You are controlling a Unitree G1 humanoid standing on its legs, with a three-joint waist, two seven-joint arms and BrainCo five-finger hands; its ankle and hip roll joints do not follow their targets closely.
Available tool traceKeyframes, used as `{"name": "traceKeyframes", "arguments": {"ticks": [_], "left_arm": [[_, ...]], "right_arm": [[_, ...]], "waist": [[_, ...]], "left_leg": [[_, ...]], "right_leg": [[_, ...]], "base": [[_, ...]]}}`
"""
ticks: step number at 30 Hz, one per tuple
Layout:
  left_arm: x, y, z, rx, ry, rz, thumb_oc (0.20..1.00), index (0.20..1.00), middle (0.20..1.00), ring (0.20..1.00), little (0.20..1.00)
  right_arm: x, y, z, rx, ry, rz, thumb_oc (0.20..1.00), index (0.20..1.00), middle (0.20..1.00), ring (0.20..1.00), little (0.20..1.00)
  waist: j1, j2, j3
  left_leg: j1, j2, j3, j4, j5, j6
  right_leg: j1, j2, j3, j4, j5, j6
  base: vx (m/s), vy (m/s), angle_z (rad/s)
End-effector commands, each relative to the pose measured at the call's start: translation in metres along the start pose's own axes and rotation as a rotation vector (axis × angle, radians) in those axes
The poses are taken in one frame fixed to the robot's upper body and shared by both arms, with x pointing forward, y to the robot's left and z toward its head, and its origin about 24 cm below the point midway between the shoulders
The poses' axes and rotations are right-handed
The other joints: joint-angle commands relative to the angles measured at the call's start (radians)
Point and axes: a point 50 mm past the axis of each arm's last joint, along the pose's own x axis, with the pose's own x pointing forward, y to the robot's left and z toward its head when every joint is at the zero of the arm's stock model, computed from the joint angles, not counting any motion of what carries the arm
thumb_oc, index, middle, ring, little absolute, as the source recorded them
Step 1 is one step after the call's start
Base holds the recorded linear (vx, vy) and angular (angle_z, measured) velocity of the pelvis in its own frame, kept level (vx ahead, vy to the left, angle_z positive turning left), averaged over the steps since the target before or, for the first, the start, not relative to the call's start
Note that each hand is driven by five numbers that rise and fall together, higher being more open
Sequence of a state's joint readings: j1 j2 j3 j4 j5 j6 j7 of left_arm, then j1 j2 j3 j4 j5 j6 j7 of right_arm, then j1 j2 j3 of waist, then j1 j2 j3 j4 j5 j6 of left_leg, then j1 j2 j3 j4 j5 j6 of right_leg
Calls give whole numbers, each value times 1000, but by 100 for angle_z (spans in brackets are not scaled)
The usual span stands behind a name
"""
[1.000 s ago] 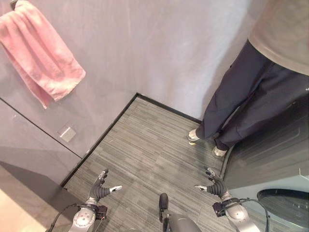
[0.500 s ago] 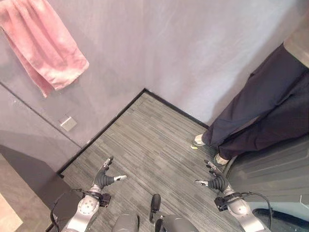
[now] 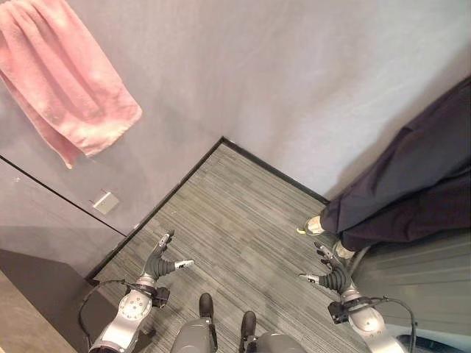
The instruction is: Put brush and paste in cup on sink, flatten towel.
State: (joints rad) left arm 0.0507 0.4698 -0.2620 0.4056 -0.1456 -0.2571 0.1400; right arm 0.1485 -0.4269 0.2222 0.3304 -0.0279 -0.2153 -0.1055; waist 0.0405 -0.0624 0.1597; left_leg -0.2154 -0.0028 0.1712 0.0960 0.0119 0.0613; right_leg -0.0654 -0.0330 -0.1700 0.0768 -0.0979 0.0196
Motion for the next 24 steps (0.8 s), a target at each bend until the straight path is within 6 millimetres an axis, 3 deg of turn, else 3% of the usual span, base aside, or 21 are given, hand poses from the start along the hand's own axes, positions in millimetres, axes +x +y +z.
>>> {"name": "traceKeyframes", "arguments": {"ticks": [1, 9, 14, 16, 17, 18, 20, 22, 23, 24], "left_arm": [[-11, 12, 2, 61, -45, -7, 1000, 1000, 1000, 1000, 1000], [-15, 16, 5, 79, -65, -15, 1000, 1000, 1000, 1000, 1000], [-20, 14, 1, 60, -43, -23, 1000, 1000, 1000, 1000, 1000], [-20, 13, 1, 59, -42, -22, 1000, 1000, 1000, 1000, 1000], [-19, 13, 1, 68, -40, -30, 1000, 1000, 1000, 1000, 1000], [-19, 11, 2, 63, -44, -35, 1000, 1000, 1000, 1000, 1000], [-19, 11, 2, 57, -45, -29, 1000, 1000, 1000, 1000, 1000], [-16, 12, 3, 57, -48, -27, 1000, 1000, 1000, 1000, 1000], [-13, 10, 3, 51, -50, -21, 1000, 1000, 1000, 1000, 1000], [-11, 10, 5, 53, -59, -21, 1000, 1000, 1000, 1000, 1000]], "right_arm": [[-2, 7, 7, 12, -52, 18, 1000, 1000, 1000, 1000, 1000], [1, 12, 10, 17, -62, 36, 1000, 1000, 1000, 1000, 1000], [4, 18, 11, 37, -59, 53, 1000, 1000, 1000, 1000, 1000], [5, 19, 14, 44, -69, 57, 1000, 1000, 1000, 1000, 1000], [5, 17, 17, 50, -85, 57, 1000, 1000, 1000, 1000, 1000], [5, 17, 16, 54, -81, 59, 1000, 1000, 1000, 1000, 1000], [4, 18, 19, 56, -98, 62, 1000, 1000, 1000, 1000, 1000], [3, 15, 22, 60, -115, 58, 1000, 1000, 1000, 1000, 1000], [3, 15, 25, 53, -130, 68, 1000, 1000, 1000, 1000, 1000], [3, 14, 26, 41, -137, 72, 1000, 1000, 1000, 1000, 1000]], "waist": [[23, -41, -79], [35, -41, -94], [32, -5, -70], [31, 4, -62], [7, 8, -56], [-2, 10, -58], [-1, 16, -56], [-24, 16, -43], [-29, 6, -30], [-36, 6, -25]], "left_leg": [[-65, 20, -21, 107, -52, -57], [-30, -18, -41, 87, -82, -26], [44, -53, -88, 67, -99, 15], [52, -53, -94, 70, -100, 19], [69, -62, -125, 67, -93, 20], [78, -68, -143, 60, -84, 18], [103, -69, -151, 54, -86, 11], [117, -77, -204, 64, -100, 1], [127, -90, -239, 78, -120, -9], [131, -94, -263, 77, -122, -13]], "right_leg": [[80, -95, 11, 14, 32, 119], [56, -128, 16, 88, 104, 152], [-53, -163, 15, 341, 234, 147], [-67, -156, -5, 381, 219, 144], [-106, -63, 63, 404, 169, 133], [-132, -21, 82, 389, 137, 127], [-162, -30, 26, 330, 86, 110], [-209, 7, 84, 274, 68, 101], [-213, -2, 115, 154, 98, 103], [-243, -4, 153, 120, 116, 109]], "base": [[100, 151, -6], [51, 111, 4], [41, 184, 11], [28, 105, 29], [94, 57, 26], [144, 100, 21], [145, 51, 57], [160, -61, 50], [176, -106, 71], [207, -126, 117]]}}
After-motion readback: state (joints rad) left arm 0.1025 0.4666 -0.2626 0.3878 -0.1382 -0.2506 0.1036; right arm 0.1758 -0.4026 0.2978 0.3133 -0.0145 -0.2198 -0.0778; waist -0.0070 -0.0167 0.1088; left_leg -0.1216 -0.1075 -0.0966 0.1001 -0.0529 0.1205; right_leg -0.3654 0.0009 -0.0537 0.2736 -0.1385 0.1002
